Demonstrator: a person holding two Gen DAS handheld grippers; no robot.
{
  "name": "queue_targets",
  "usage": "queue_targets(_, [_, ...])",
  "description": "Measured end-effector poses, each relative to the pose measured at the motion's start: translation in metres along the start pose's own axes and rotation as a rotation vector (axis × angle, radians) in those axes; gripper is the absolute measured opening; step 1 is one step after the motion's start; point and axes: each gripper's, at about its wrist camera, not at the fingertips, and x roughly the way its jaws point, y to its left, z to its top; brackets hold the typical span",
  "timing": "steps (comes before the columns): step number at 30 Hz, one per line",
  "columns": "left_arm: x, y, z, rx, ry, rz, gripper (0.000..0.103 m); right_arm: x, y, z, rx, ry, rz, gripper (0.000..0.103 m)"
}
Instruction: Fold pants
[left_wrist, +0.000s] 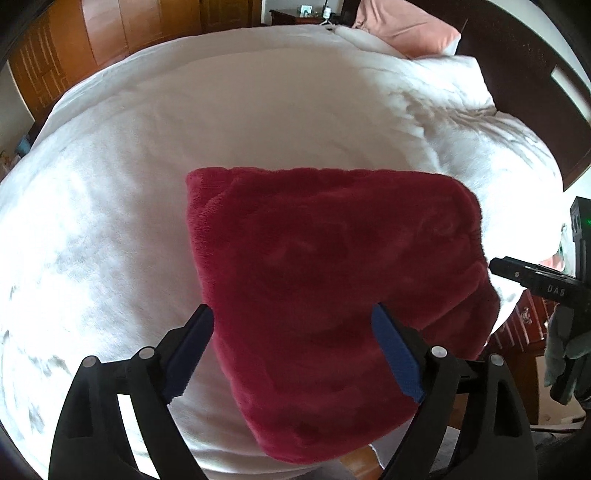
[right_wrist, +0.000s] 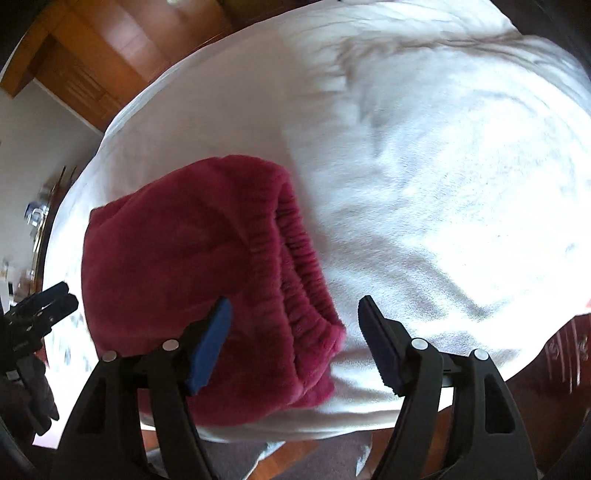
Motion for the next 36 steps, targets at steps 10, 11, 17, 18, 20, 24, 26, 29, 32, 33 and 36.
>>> queue_targets(10, [0.028,0.026,0.002,0.0,0.068,-0.044,0.093,0.04,0.002,-0.001,0.066,0.018,-0.009,0.093])
queue_targets(11, [0.033,0.029,0.001,-0.004,0.08,-0.054,0.093,0.044,0.001,0.0,0.074,0.023,-0.003,0.094])
queue_targets(17, [0.047,0.036,0.0,0.001,0.111,-0.087,0.095,0.071,-0.01,0.003,0.115,0.071,0.041,0.1])
queue_targets(18, [0.05,0.038,0.001,-0.002,0.115,-0.1,0.095,0.074,-0.012,0.004,0.126,0.079,0.055,0.1])
queue_targets(20, [0.053,0.04,0.001,-0.012,0.121,-0.118,0.096,0.081,-0.017,0.004,0.152,0.103,0.096,0.1])
queue_targets(24, [0.066,0.051,0.0,-0.073,0.154,-0.186,0.098,0.095,-0.028,0.0,0.199,0.154,0.181,0.1])
queue_targets(26, [0.071,0.057,-0.002,-0.111,0.171,-0.221,0.098,0.1,-0.032,-0.001,0.221,0.179,0.219,0.1])
queue_targets(29, [0.08,0.065,-0.005,-0.168,0.196,-0.279,0.098,0.105,-0.035,0.0,0.23,0.198,0.241,0.1])
queue_targets(32, [0.085,0.071,-0.006,-0.206,0.213,-0.316,0.098,0.111,-0.039,0.005,0.234,0.208,0.248,0.1])
queue_targets(33, [0.088,0.073,-0.007,-0.221,0.218,-0.333,0.098,0.113,-0.039,0.007,0.235,0.209,0.247,0.1])
queue_targets(36, [0.091,0.075,-0.007,-0.247,0.226,-0.365,0.098,0.117,-0.037,0.011,0.25,0.206,0.243,0.1])
